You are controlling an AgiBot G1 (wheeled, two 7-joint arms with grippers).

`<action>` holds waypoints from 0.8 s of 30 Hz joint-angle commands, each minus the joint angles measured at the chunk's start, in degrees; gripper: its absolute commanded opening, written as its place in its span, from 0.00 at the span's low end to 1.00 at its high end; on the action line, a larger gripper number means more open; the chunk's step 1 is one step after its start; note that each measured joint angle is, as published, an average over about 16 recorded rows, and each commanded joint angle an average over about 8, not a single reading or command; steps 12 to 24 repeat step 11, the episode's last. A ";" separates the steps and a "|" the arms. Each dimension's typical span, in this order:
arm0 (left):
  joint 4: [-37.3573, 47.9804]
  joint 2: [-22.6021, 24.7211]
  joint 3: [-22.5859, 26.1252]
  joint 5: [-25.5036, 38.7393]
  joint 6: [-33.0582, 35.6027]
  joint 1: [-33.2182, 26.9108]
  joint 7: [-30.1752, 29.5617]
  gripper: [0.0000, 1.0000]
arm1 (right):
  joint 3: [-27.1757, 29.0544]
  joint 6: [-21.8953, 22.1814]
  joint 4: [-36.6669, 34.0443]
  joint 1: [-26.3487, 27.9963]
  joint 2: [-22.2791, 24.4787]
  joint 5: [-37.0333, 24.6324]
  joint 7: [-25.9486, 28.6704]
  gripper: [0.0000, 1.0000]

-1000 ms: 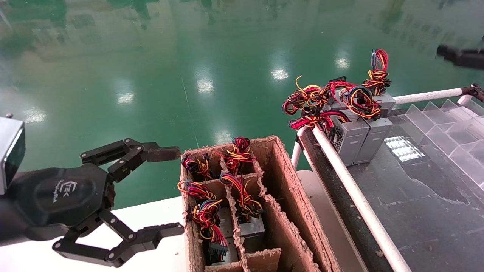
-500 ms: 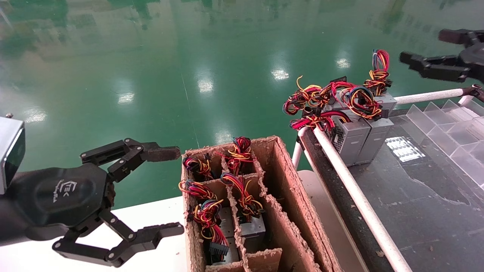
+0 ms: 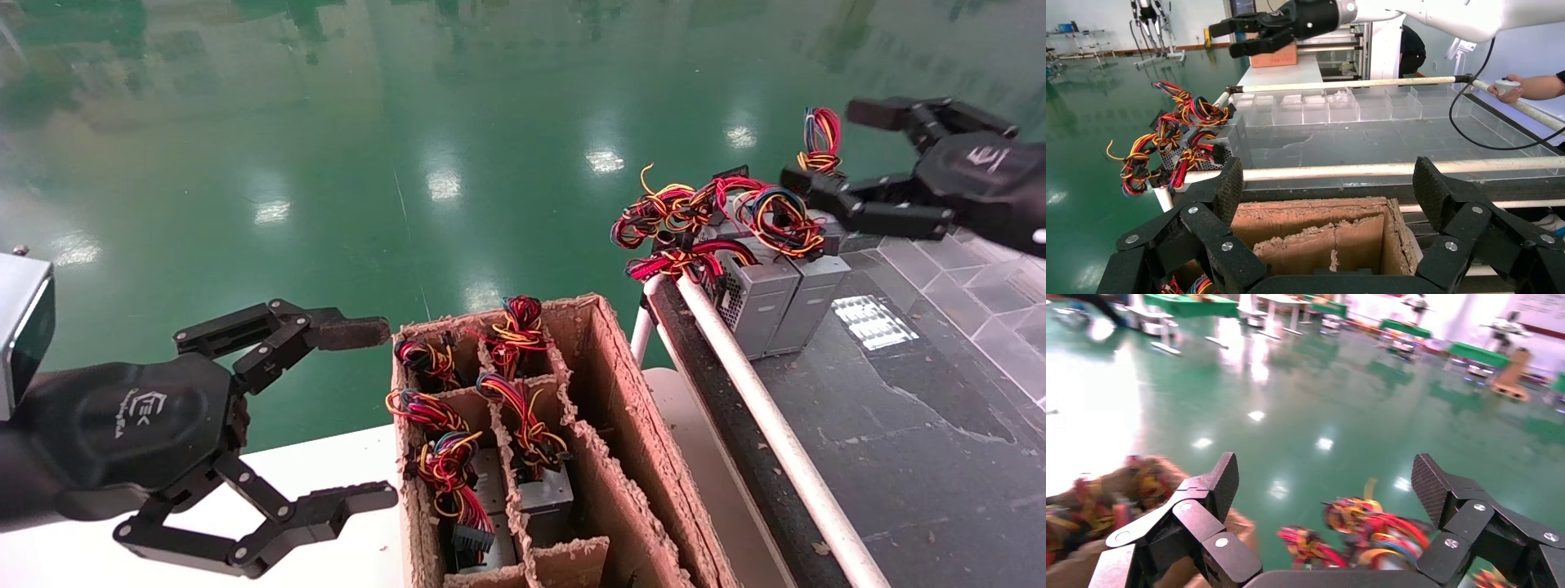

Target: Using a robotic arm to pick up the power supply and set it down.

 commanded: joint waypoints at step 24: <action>0.00 0.00 0.00 0.00 0.00 0.00 0.00 1.00 | 1.07 -3.95 14.01 -9.02 1.93 6.35 4.36 1.00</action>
